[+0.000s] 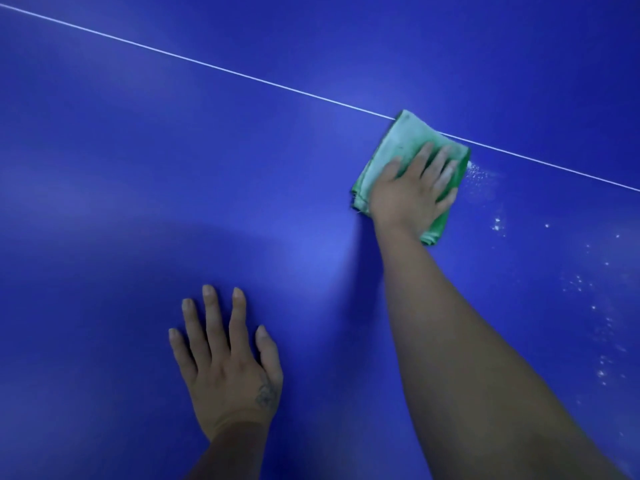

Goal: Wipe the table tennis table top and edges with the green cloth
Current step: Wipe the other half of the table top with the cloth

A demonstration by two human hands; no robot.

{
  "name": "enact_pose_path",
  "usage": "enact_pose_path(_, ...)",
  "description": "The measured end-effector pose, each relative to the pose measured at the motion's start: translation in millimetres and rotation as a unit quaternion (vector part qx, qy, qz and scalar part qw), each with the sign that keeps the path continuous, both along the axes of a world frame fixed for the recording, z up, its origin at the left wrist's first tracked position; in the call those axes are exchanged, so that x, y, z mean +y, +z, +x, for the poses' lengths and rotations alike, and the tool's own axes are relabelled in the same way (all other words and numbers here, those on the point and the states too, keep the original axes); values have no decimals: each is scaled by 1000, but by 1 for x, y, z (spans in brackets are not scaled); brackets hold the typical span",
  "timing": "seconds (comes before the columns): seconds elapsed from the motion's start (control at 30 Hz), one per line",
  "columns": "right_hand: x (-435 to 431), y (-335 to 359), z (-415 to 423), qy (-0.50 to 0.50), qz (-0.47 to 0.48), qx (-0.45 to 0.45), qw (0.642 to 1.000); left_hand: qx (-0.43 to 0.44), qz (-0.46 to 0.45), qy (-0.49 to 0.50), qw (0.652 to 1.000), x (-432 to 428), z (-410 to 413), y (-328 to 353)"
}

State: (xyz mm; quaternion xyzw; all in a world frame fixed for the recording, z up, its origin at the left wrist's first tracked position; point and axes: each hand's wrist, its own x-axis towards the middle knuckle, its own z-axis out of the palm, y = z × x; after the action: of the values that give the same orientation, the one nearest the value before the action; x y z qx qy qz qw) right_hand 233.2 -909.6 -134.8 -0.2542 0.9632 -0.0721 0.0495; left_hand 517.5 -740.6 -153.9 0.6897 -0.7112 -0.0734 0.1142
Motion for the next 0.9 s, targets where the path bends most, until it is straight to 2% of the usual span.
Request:
enact_pose_path(0.1,-9,-2,40,26,-1,21,999,6,-4,1,1000,1,0,-1)
enact_pose_path(0.27,-3,-9,114,188,-42,41,980,2,7,-1,1000,0,1,-1)
enact_pose_path(0.4,40,-14,107,287,-56,49,955,-1,3,-4,1000,0,2,-2)
enact_pose_path(0.47,59,-13,75,269,-48,60,960,0,0,-5,1000,1,3,-3)
enact_pose_path(0.6,92,-5,4,124,-5,50,991,5,8,0,1000,2,1,-2)
enact_pose_path(0.73,94,-4,9,41,1,29,999,9,7,0,1000,1,1,-3)
enact_pose_path(0.8,91,-3,39,45,0,41,998,9,1,-1,1000,2,2,-3)
enact_pose_path(0.9,99,-5,93,129,-25,58,990,5,-10,-3,1000,2,2,-4)
